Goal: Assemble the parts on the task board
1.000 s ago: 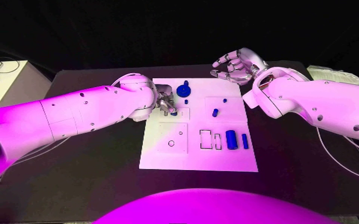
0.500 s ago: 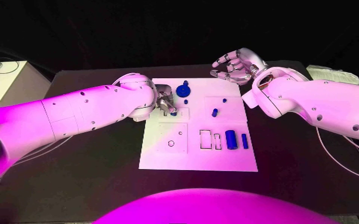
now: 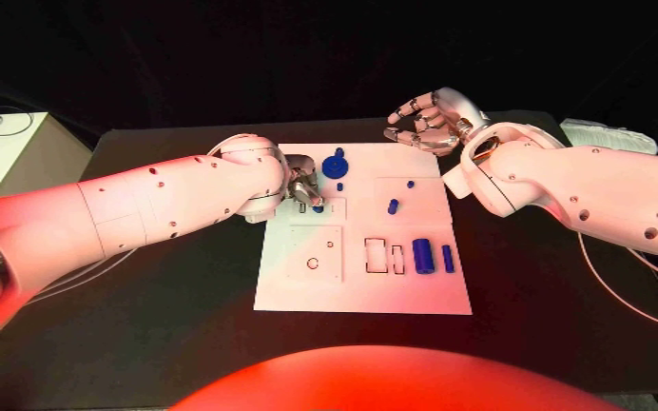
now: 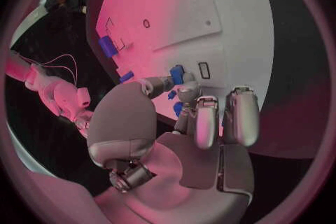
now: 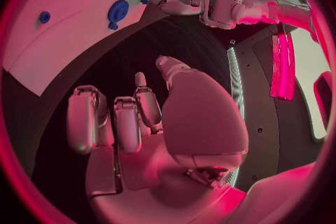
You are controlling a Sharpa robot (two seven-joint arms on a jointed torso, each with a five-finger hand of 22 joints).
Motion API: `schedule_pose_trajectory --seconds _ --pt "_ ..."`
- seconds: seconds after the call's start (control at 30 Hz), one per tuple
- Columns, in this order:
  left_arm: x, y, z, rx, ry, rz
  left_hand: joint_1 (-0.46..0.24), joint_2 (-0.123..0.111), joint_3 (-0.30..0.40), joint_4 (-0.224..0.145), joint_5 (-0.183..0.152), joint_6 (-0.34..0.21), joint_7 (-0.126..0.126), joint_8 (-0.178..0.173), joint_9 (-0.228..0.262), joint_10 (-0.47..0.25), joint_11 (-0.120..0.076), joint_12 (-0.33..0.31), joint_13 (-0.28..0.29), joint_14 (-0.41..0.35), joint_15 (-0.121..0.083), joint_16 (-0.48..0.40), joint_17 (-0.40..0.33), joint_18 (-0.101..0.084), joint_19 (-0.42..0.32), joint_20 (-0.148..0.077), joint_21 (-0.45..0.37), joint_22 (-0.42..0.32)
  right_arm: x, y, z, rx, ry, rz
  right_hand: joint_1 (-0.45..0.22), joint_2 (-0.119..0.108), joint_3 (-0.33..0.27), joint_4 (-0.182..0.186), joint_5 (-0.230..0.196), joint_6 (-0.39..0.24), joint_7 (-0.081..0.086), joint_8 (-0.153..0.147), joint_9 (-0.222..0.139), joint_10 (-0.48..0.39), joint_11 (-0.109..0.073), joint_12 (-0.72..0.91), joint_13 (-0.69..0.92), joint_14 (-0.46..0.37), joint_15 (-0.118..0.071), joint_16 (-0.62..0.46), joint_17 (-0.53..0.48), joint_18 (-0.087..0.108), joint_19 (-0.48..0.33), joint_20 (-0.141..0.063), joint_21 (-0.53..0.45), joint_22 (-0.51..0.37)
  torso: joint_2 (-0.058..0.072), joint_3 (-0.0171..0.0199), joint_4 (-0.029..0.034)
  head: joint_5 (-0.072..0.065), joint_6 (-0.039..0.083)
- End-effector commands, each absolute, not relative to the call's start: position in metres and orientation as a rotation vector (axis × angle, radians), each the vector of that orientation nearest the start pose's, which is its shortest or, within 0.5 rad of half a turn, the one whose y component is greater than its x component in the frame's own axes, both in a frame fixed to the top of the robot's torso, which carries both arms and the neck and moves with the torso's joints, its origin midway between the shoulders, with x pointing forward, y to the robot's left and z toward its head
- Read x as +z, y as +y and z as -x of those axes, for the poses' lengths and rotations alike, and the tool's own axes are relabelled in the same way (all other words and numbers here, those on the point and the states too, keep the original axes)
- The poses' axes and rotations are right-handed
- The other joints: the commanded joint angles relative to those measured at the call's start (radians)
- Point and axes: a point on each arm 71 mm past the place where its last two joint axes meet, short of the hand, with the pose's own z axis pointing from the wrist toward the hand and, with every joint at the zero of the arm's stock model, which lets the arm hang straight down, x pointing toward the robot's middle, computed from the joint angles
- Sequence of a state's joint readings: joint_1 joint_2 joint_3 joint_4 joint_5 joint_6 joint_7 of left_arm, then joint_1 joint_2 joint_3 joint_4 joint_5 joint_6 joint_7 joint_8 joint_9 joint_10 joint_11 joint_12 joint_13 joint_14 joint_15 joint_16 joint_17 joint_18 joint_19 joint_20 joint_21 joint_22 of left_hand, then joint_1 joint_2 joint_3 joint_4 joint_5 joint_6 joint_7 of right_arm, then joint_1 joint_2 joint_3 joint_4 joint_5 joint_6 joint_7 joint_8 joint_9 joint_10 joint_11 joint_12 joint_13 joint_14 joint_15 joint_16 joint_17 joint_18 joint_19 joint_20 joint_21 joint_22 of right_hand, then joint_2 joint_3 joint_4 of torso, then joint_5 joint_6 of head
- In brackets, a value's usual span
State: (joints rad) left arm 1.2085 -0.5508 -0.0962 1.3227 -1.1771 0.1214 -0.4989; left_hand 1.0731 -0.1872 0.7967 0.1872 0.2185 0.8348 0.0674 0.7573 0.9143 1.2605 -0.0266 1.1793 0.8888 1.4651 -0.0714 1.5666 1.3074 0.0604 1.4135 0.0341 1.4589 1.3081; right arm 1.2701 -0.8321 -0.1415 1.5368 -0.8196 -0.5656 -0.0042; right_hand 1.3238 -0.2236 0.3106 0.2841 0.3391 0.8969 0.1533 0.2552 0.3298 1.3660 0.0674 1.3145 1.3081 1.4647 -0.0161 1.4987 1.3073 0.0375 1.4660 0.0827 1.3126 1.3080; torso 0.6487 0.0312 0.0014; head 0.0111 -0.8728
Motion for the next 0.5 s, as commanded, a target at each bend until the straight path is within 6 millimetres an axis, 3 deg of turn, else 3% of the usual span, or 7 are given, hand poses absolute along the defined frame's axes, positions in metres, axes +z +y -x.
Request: schedule_pose_trajectory --seconds 0.03,0.5 --pt "-0.2498 0.12 -0.496 -0.424 2.321 -0.014 -0.006 0.009 0.126 -0.134 -0.005 0.033 -0.025 0.001 0.06 0.007 0.0 0.008 0.002 0.106 -0.008 0.004 0.263 -0.006 0.006 0.001 0.004 0.03 -0.1806 -0.2047 -0.4879 0.911 1.603 -0.441 -0.007 0.001 0.003 0.001 0.003 -0.006 -0.002 0.002 0.002 -0.004 -0.001 -0.002 0.054 0.068 0.006 -0.004 0.118 0.015 0.02 0.008 -0.004 0.131 0.0 -0.0005 0.0004 0.0 0.0" --pt "-0.2498 0.118 -0.4963 -0.426 2.321 -0.012 -0.024 0.005 0.085 -0.12 -0.009 0.042 -0.031 -0.006 0.062 0.014 -0.004 0.013 0.01 0.106 -0.012 0.004 0.263 -0.006 0.008 -0.003 0.003 0.032 -0.1805 -0.2045 -0.4876 0.912 1.603 -0.441 -0.007 0.001 0.003 0.001 0.003 -0.006 -0.002 0.002 0.002 -0.004 -0.001 -0.002 0.054 0.068 0.006 -0.004 0.118 0.015 0.02 0.008 -0.004 0.131 0.0 -0.0002 0.0003 -0.002 0.0"
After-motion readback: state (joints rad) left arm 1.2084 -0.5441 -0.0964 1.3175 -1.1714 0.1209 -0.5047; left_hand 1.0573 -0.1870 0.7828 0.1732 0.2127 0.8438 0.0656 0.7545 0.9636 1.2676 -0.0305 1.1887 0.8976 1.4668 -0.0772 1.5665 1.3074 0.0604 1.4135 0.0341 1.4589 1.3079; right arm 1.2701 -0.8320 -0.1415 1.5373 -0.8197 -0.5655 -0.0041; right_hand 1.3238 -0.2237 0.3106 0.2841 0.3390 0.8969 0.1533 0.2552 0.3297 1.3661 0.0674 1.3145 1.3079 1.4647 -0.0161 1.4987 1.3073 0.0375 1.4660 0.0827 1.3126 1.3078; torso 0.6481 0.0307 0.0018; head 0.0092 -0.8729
